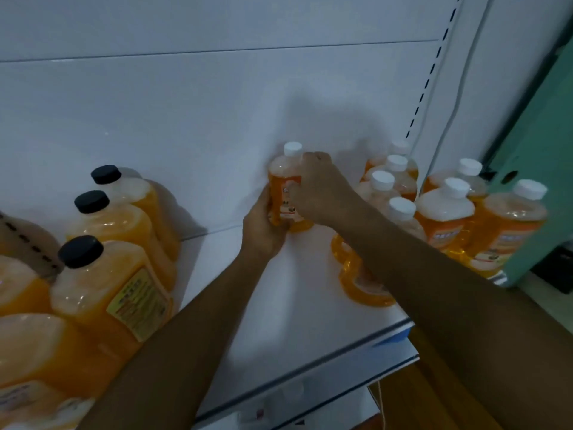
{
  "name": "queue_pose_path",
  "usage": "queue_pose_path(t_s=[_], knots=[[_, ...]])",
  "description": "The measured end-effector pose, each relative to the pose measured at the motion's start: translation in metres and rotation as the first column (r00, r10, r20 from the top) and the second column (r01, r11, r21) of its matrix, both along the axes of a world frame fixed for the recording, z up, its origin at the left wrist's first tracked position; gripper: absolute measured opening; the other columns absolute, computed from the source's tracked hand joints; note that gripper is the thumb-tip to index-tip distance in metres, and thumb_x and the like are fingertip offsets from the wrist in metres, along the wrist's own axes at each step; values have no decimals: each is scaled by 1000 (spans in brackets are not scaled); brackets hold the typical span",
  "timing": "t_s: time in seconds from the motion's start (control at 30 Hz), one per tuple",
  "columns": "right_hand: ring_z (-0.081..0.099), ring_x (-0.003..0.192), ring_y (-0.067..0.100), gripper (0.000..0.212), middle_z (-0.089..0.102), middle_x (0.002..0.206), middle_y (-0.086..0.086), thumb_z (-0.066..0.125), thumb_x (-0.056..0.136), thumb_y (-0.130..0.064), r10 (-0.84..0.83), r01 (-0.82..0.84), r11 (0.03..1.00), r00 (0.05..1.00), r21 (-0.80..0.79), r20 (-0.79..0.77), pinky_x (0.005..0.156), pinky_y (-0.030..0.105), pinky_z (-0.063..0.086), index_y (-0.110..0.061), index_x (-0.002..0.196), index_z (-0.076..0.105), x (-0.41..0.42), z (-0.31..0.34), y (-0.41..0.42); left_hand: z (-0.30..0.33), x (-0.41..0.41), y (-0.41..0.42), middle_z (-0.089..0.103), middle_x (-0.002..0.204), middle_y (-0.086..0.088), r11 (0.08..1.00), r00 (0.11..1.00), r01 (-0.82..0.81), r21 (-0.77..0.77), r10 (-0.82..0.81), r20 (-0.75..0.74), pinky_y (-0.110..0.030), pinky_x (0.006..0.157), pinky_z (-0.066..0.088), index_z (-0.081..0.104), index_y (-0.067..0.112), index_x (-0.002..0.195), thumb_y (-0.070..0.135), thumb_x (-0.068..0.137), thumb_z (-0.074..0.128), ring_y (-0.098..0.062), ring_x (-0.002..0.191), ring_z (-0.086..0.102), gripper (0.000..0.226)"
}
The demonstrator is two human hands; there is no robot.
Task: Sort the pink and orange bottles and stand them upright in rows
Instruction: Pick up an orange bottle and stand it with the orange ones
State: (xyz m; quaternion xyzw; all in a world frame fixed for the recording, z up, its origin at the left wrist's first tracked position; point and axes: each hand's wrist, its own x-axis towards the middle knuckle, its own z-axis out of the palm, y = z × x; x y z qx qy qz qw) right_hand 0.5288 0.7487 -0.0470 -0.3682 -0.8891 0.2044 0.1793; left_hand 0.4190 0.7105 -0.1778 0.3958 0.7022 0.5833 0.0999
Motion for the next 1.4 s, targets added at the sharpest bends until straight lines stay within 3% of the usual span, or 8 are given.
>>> queue_pose_path(t_s=[0.13, 0.23, 0.4, 0.73, 0.87, 1.0, 1.13, 1.4], knots=[[38, 130, 28, 58, 33, 145, 9, 53, 95, -38, 71, -76, 988, 997, 136, 41, 101, 38, 39, -9, 141, 34, 9, 0, -15, -7, 3, -13, 55, 138, 5, 992, 999, -51, -117, 53, 10, -40, 102, 48, 36, 25, 145, 31, 77, 74, -14, 123, 55, 78], [32, 137, 30, 62, 27, 152, 9, 50, 94, -49, 152, -163, 976, 985, 142, 79, 105, 43, 35, -14, 143, 34, 17, -1, -25, -6, 10, -40, 56, 136, 4, 972, 988, -73, -226, 39, -148, -40, 99, 49, 42, 26, 139, 55, 78, 64, -19, 123, 55, 70], [26, 143, 29, 68, 24, 157, 8, 43, 94, -57, 290, -298, 947, 954, 122, 79, 109, 43, 32, -15, 146, 31, 23, -14, -47, -1, 39, -99, 40, 152, 4, 859, 946, -156, -488, -13, -324, -42, 111, 37, 33, 27, 148, 79, 79, 35, -20, 137, 41, 86], [26, 143, 30, 69, 26, 156, 9, 37, 94, -61, 403, -418, 891, 908, 180, 113, 111, 48, 30, -17, 146, 32, 58, -29, -166, 5, 110, -258, 46, 148, 4, 850, 898, -155, -504, -92, -431, -41, 108, 41, 40, 29, 145, 72, 89, 37, -17, 132, 47, 71], [42, 131, 33, 63, 41, 144, 11, 41, 94, -59, 413, -419, 886, 908, 200, 72, 103, 50, 40, -16, 140, 40, 71, -32, -232, 6, 117, -350, 49, 146, 0, 862, 864, -248, -443, -11, -504, -31, 109, 35, 47, 21, 142, 55, 92, 51, -16, 134, 45, 60], [50, 119, 30, 57, 50, 132, 7, 41, 93, -60, 466, -473, 853, 881, 220, 83, 95, 45, 46, -18, 131, 47, 81, -42, -317, 5, 119, -449, 50, 145, -2, 821, 844, -347, -453, 63, -532, -34, 108, 37, 47, 19, 143, 63, 91, 43, -17, 133, 45, 68], [45, 127, 25, 61, 44, 143, 3, 40, 94, -60, 576, -568, 793, 817, 219, 32, 96, 41, 43, -20, 140, 41, 75, -42, -401, 11, 121, -536, 54, 141, 1, 785, 822, -454, -421, 186, -539, -38, 100, 46, 47, 23, 141, 65, 90, 39, -19, 127, 52, 67], [37, 136, 23, 66, 34, 152, 1, 38, 94, -62, 726, -722, 671, 686, 169, 44, 103, 42, 40, -22, 147, 33, 1, -43, -512, 18, 90, -669, 41, 151, 1, 633, 764, -635, -442, 433, -478, -44, 109, 38, 37, 23, 148, 71, 88, 37, -16, 140, 36, 76]])
